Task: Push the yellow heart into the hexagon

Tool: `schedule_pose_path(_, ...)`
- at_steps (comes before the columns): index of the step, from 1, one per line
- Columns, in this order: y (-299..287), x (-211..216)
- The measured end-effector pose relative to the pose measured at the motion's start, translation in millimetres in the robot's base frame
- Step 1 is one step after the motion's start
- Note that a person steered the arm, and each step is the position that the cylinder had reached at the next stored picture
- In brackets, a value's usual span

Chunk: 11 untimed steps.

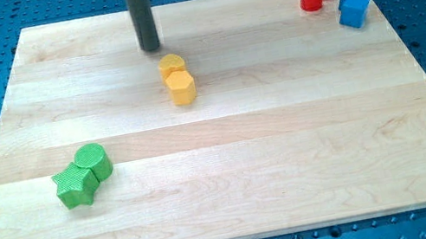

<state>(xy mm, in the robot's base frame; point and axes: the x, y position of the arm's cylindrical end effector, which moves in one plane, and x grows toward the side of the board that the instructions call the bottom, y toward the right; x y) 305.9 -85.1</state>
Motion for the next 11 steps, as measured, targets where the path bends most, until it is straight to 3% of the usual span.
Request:
schedule_pose_path(1, -11, 31)
schedule_pose_path(4, 42, 43)
schedule_pose_path(6, -22, 47)
schedule_pose_path(9, -61, 122)
schedule_pose_path(10, -35, 153)
schedule_pose_path(11, 10, 152)
